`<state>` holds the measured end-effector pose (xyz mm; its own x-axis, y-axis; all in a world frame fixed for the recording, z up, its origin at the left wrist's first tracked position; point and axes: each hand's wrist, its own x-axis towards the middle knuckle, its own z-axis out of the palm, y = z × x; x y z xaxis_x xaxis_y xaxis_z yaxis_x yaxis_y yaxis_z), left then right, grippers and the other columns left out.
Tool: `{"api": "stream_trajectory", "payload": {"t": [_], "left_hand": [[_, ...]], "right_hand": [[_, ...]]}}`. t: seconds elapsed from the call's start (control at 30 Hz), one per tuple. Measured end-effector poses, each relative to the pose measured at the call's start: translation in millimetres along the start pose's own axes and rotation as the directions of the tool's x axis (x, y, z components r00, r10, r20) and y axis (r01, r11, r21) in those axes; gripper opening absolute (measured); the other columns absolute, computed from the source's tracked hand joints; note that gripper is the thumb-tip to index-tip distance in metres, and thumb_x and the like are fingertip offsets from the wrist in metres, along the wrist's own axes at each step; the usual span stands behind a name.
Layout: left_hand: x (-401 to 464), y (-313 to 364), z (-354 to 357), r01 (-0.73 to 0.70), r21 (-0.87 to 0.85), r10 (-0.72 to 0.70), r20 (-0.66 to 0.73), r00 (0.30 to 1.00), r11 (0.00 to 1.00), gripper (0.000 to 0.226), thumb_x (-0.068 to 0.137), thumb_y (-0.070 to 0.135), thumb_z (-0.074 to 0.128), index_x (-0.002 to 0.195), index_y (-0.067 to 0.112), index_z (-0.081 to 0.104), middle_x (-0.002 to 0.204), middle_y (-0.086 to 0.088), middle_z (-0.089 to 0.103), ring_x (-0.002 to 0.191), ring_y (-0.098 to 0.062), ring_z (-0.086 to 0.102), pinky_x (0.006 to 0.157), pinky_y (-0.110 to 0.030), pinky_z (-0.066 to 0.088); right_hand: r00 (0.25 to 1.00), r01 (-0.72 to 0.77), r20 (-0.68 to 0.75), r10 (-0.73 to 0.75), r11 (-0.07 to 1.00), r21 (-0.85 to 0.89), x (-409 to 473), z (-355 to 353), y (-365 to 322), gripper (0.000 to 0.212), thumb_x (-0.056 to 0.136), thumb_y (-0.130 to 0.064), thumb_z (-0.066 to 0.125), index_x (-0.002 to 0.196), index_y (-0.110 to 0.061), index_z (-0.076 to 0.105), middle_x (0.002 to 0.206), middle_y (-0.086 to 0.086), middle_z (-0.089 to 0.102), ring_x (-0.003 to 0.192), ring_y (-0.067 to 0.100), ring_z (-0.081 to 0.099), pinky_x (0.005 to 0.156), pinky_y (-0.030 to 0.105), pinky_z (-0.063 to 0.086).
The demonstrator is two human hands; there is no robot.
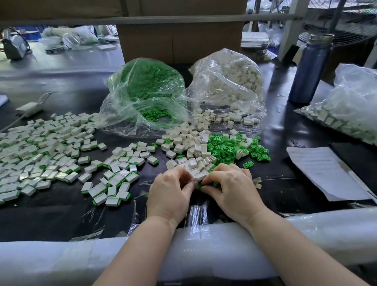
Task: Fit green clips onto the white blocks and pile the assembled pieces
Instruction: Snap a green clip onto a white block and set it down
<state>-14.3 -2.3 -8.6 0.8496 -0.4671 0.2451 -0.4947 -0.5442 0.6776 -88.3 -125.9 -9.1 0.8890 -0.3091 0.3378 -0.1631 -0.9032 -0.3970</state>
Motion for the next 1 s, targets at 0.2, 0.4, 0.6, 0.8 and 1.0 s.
{"api": "stream_trajectory", "payload": {"t": [0.2,0.4,0.6,0.8,1.0], "left_hand": [[0.1,0.7,-0.4,0.021,-0.016,-0.022,-0.019,1.0,1.0,0.007,0.087,0.022,0.063,0.086,0.024,0.056,0.089,0.003,0.066,0.081,-0.012,0.057,0.073,-0.02,0.041],[-1.6,3.4,-1.2,-0.006,-0.092,0.006,-0.001,1.0,0.996,0.006,0.085,0.021,0.066,0.089,0.019,0.063,0.084,0.002,0.067,0.081,-0.017,0.063,0.079,-0.03,0.05],[-0.4,1.1,-0.4,0.007,-0.192,0.004,0.06,0.998,0.981,0.013,0.082,0.02,0.069,0.094,0.018,0.066,0.078,0.009,0.063,0.081,-0.013,0.063,0.084,-0.029,0.051],[0.2,-1.5,0.2,-0.013,-0.22,0.049,0.161,0.986,0.976,0.009,0.083,0.024,0.069,0.083,0.025,0.06,0.079,0.012,0.063,0.077,-0.009,0.06,0.081,-0.022,0.048],[-1.4,0.4,-1.4,0.017,-0.353,0.051,0.183,0.982,0.936,0.022,0.086,0.019,0.064,0.086,0.04,0.06,0.082,0.006,0.066,0.08,-0.015,0.064,0.079,-0.024,0.052]], "right_hand": [[1.0,0.014,0.009,-0.014,0.999,-0.039,0.1,1.1,-0.8,0.027,0.08,-0.047,0.064,0.101,-0.03,0.068,0.1,-0.012,0.057,0.102,0.01,0.046,0.087,0.027,0.022],[1.0,0.002,0.007,-0.001,0.998,-0.063,1.4,3.4,0.5,0.017,0.09,-0.034,0.056,0.1,-0.025,0.066,0.103,-0.008,0.058,0.103,0.014,0.048,0.087,0.029,0.024],[0.991,-0.099,-0.076,0.113,0.981,0.165,0.6,-1.5,2.3,0.012,0.095,-0.019,0.05,0.093,-0.013,0.06,0.091,0.001,0.066,0.086,0.02,0.056,0.075,0.029,0.037],[0.975,-0.168,-0.062,0.212,0.894,0.415,-0.9,-5.7,5.4,0.011,0.088,-0.012,0.062,0.078,-0.019,0.061,0.076,-0.004,0.068,0.075,0.015,0.062,0.072,0.025,0.048],[0.969,-0.182,-0.037,0.245,0.804,0.566,-1.2,-7.2,7.0,0.024,0.078,-0.005,0.071,0.083,-0.027,0.063,0.077,-0.012,0.065,0.073,0.006,0.062,0.069,0.014,0.05]]}}
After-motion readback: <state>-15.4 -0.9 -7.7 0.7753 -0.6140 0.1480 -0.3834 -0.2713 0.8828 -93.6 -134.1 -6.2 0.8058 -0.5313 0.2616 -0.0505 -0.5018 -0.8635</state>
